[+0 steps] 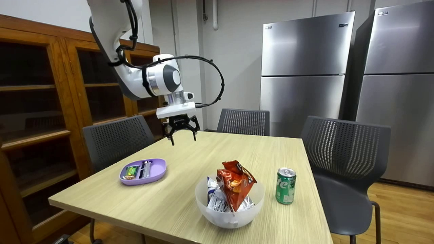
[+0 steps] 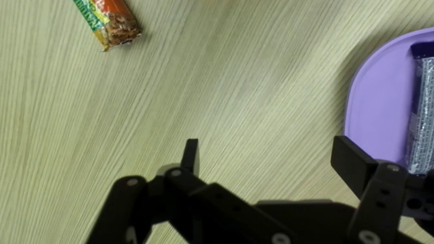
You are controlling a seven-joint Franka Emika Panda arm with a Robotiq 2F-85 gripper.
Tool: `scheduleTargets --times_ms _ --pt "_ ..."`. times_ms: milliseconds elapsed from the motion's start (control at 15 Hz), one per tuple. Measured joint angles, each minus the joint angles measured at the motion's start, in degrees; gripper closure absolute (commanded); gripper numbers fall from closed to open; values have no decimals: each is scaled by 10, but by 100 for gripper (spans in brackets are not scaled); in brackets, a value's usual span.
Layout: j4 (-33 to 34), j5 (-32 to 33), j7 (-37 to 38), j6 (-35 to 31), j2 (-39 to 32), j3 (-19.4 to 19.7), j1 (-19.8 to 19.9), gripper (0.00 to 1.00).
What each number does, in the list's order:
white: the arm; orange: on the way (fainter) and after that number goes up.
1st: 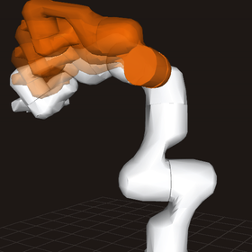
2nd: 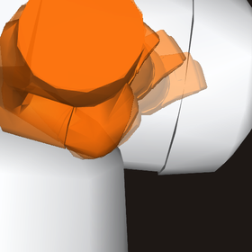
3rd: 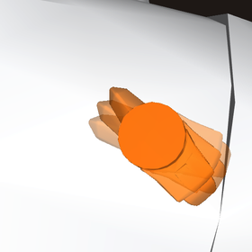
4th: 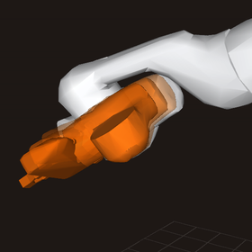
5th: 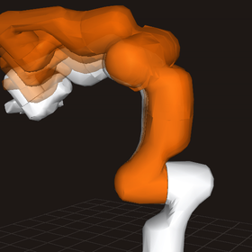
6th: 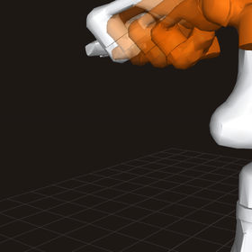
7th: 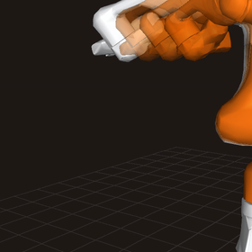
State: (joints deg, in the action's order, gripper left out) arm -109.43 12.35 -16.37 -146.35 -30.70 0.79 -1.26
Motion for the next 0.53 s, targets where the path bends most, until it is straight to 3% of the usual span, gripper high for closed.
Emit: scheduleTargets --times_ms 267,533 --pt "-3 35 -39 -69 -8 13 23 0" --pt "-9 42 -105 -113 -21 14 71 0"
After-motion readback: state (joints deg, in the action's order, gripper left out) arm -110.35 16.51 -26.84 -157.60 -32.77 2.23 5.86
